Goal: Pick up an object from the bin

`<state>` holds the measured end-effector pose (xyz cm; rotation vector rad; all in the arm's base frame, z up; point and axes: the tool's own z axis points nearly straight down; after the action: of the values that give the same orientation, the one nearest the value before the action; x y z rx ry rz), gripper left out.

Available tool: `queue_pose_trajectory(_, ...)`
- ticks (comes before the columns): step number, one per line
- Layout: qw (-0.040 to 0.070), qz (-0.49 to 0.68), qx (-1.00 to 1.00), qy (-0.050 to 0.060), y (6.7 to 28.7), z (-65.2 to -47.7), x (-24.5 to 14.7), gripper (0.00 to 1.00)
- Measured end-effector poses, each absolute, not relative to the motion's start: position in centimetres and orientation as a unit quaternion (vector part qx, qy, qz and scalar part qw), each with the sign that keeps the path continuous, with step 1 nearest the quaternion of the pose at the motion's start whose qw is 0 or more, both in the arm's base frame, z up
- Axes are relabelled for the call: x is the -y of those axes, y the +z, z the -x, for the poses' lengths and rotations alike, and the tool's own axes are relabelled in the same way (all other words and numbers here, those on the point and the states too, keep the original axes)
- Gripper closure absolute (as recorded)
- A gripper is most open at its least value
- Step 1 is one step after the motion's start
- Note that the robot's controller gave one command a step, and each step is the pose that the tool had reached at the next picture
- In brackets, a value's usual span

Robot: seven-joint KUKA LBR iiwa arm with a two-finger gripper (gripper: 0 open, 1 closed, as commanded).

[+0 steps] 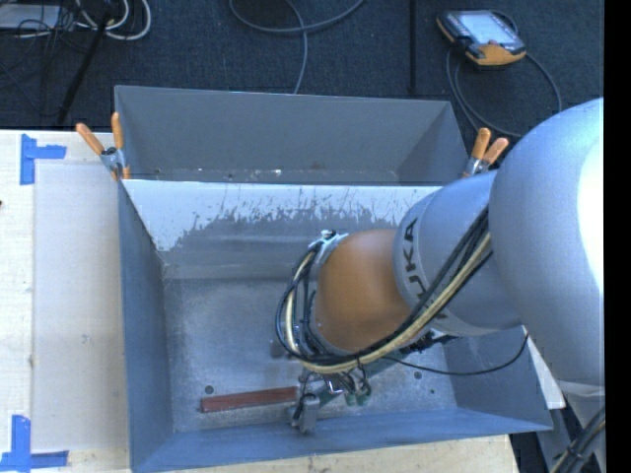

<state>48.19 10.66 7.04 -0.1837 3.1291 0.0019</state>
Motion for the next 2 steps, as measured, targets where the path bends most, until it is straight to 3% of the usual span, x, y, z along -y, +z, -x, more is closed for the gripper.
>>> queue_pose_trajectory(1, -0.001, 0.020, -1.000, 0.001, 7.03, -48.00, -10.31, 1.00)
queue_pose_trajectory(2, -0.001, 0.020, -1.000, 0.001, 7.03, -48.00, -10.31, 1.00)
